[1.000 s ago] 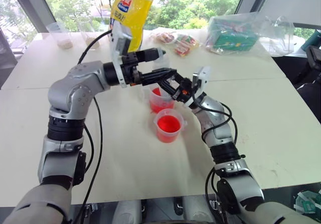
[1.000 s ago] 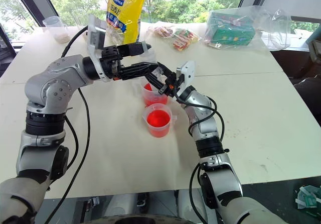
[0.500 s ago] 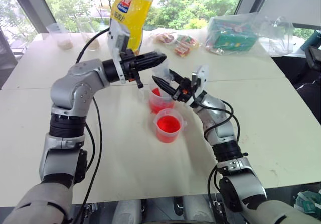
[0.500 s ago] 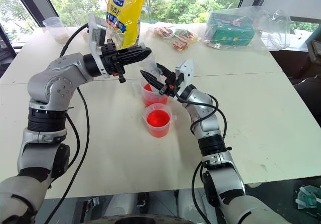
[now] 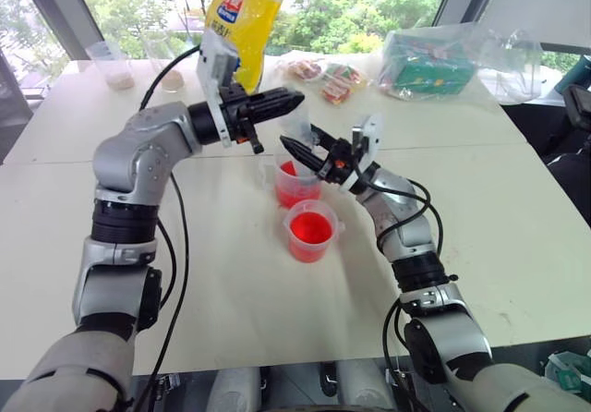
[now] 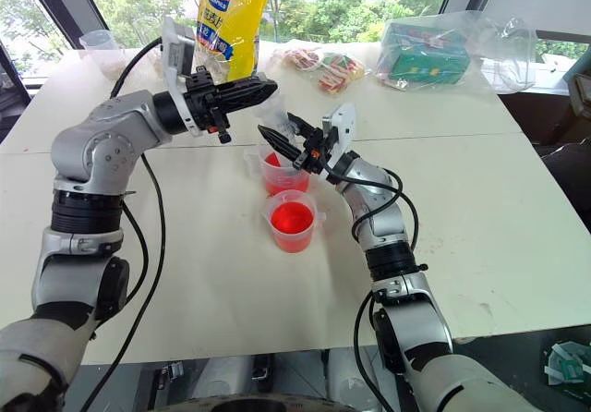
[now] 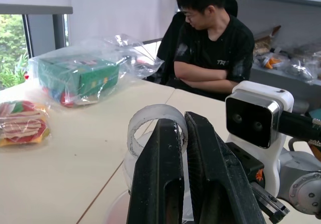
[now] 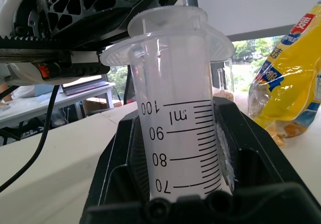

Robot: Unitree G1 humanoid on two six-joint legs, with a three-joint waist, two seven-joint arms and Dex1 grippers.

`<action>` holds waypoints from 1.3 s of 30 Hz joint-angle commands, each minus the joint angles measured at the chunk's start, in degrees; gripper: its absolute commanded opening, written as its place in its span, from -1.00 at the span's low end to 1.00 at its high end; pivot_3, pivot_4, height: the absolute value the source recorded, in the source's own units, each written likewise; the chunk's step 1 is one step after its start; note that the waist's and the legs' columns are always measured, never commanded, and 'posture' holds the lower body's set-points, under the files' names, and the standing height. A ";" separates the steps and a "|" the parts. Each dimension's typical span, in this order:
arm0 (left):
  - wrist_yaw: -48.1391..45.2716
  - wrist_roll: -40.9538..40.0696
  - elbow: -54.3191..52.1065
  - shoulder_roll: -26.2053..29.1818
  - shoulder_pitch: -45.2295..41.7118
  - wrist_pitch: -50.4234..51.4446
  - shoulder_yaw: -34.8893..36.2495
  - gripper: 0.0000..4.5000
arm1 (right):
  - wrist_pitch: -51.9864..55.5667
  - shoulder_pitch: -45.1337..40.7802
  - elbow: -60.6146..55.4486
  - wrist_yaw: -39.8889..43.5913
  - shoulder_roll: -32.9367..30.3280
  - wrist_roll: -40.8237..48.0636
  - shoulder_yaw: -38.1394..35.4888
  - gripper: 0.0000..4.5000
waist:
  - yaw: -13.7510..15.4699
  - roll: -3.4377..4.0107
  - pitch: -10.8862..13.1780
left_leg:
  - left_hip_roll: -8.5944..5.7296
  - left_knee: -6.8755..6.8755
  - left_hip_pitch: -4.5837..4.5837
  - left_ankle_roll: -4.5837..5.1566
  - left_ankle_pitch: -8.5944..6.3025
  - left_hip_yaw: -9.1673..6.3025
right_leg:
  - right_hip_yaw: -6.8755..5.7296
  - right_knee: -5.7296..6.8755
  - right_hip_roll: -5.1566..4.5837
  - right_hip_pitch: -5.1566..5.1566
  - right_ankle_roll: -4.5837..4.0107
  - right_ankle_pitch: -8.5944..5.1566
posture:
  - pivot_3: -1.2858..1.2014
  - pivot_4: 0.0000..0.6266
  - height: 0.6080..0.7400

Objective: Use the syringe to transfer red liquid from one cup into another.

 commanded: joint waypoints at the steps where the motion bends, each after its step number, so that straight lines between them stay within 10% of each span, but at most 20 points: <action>1: 4.20 -0.30 -0.03 0.75 -5.35 -4.13 6.81 -0.97 | 0.54 1.27 0.12 4.30 0.30 -1.07 3.76 -0.38 | 0.00 0.00 0.00 | 0.00 0.00 0.00 0.00 0.00 0.00 | 0.00 0.00 0.00 0.00 0.00 0.00 | 0.03 -0.52 1.00; 28: 2.15 0.43 -0.59 1.57 -4.45 -3.90 4.76 -0.97 | 1.78 0.96 -2.07 3.67 0.24 -0.14 3.36 -0.38 | -0.01 0.00 0.00 | 0.00 0.00 0.00 0.00 0.00 0.00 | 0.00 0.00 0.00 0.00 0.00 0.00 | 0.03 -0.52 1.00; 39: -2.65 -1.32 -8.37 5.98 5.28 1.41 2.40 0.99 | 7.79 -3.13 -8.60 -0.35 0.67 4.92 -1.62 -0.38 | -0.07 0.03 0.02 | 0.02 -0.03 -0.03 0.00 0.00 0.00 | 0.01 -0.01 -0.02 -0.04 -0.01 0.00 | 0.03 -0.52 1.00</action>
